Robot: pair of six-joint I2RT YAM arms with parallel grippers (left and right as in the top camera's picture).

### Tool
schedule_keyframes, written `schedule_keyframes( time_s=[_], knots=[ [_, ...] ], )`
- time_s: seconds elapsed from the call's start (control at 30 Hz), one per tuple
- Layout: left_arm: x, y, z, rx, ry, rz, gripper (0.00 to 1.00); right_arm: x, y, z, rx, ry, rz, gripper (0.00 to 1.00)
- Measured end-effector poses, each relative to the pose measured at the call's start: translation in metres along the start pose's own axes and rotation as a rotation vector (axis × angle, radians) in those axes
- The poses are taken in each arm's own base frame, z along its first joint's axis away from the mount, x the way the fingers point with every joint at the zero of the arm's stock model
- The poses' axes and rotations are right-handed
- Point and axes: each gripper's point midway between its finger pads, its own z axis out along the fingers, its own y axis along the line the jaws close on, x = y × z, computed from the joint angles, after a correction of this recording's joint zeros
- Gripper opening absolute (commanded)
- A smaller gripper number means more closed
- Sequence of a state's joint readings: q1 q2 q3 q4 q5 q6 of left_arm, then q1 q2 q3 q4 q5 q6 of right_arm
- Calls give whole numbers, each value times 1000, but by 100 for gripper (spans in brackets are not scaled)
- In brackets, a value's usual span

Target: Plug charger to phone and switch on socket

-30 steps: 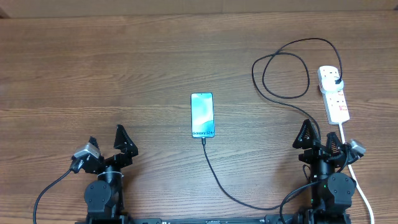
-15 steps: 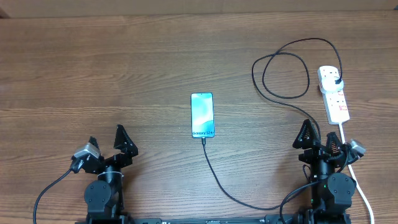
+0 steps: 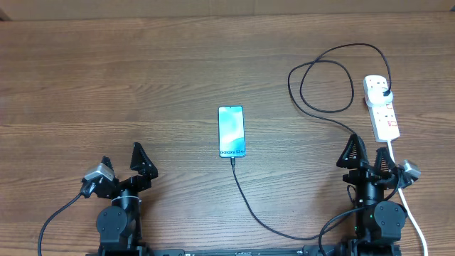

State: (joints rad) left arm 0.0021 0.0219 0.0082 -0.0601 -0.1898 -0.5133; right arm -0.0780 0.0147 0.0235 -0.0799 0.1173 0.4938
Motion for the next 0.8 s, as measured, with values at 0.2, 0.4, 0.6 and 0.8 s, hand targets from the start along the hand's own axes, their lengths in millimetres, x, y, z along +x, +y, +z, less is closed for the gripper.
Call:
schedule_keyframes(
  time_s=[0.2, 0.4, 0.6, 0.8],
  knots=[
    [0, 0, 0, 0, 0, 0, 100, 3, 2, 0, -8, 5, -4, 100],
    [0, 0, 0, 0, 0, 0, 100, 9, 12, 0, -57, 32, -152, 100],
    [0, 0, 0, 0, 0, 0, 100, 15, 18, -1, -106, 53, -339, 100],
    [0, 0, 0, 0, 0, 0, 100, 17, 21, -2, -123, 56, -393, 100]
  ],
)
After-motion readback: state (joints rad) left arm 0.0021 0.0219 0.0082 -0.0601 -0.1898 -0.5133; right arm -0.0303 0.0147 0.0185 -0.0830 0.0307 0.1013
